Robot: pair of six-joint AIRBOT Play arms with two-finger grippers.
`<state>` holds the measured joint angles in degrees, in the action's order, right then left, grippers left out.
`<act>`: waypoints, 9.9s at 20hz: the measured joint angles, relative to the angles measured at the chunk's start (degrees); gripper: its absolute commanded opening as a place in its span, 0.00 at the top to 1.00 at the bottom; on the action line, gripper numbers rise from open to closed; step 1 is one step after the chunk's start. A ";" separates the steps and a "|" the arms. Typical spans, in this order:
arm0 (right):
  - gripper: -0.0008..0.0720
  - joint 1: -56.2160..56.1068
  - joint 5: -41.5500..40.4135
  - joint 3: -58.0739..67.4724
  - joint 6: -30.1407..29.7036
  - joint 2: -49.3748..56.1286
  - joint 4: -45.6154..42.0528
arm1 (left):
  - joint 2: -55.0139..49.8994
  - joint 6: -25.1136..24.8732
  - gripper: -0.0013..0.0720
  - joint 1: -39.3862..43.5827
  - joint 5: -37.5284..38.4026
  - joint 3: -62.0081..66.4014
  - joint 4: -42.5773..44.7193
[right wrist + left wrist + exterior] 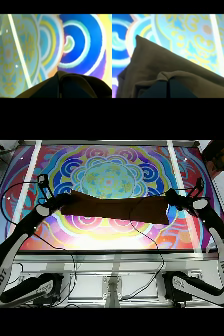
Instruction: Fold the clothes and pants, and hang the long-sleeved shirts on hangers.
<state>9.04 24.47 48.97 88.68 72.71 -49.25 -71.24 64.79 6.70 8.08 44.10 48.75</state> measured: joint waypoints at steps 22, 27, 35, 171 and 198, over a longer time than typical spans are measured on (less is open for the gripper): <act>0.17 25.66 38.71 14.38 -9.25 8.33 -9.01 | 6.60 1.75 0.02 1.46 -4.20 0.00 2.08; 0.12 25.73 48.57 15.58 -18.88 16.92 -1.99 | 7.23 1.70 0.02 1.46 -4.17 0.00 2.21; 0.13 14.32 44.52 20.44 -22.75 27.78 4.22 | 7.34 1.70 0.02 1.46 -4.17 0.00 2.21; 0.98 -15.93 36.13 20.48 -12.83 15.65 -26.80 | -15.06 -37.68 0.29 29.62 9.40 34.95 -23.69; 0.12 9.33 42.86 8.96 -19.19 17.38 5.09 | -15.06 -37.70 0.29 29.64 10.23 34.95 -23.69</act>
<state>18.37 67.33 57.93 69.49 90.08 -44.16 -86.30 27.09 36.34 18.31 79.05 25.06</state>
